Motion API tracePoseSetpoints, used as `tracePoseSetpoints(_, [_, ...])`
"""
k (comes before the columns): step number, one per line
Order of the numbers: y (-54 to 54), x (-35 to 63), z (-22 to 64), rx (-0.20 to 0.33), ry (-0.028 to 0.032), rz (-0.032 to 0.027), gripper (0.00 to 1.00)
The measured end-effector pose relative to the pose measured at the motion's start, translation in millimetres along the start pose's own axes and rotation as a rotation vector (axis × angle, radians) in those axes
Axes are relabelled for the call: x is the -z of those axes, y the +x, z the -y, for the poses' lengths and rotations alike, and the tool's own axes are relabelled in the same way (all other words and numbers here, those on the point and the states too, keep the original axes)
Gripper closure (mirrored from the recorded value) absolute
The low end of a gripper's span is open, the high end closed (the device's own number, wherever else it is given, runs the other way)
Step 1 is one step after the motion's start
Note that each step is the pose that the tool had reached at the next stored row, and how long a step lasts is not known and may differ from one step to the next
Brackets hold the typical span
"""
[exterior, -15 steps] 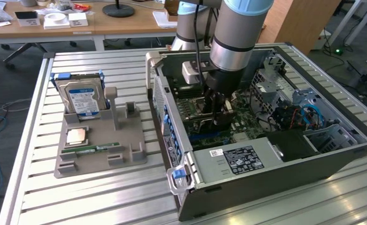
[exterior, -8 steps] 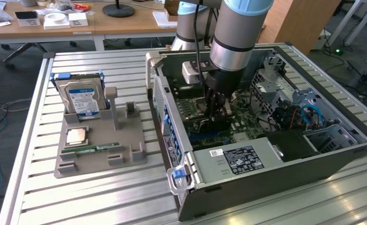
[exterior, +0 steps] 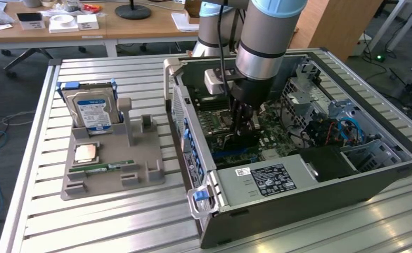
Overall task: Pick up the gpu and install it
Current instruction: 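Insert the gpu into the slot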
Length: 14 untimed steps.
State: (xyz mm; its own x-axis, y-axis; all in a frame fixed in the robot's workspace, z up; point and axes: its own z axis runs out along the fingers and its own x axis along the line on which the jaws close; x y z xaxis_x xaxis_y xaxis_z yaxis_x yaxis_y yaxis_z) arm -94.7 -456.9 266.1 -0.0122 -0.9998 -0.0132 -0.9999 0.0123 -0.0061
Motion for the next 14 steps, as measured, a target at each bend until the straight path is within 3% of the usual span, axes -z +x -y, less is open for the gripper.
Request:
tracePoseSetpoints(5, [0.0, -0.1, 0.0, 0.000, 0.0001, 0.0004, 0.75])
tracePoseSetpoints(6, [0.0, -0.1, 0.0, 0.000, 0.0001, 0.0002, 0.68])
tracePoseSetpoints(8, [0.0, -0.1, 0.0, 0.000, 0.0001, 0.0001, 0.68])
tracePoseSetpoints(14, [0.1, -9.0, -0.1, 0.000, 0.0001, 0.0002, 0.68])
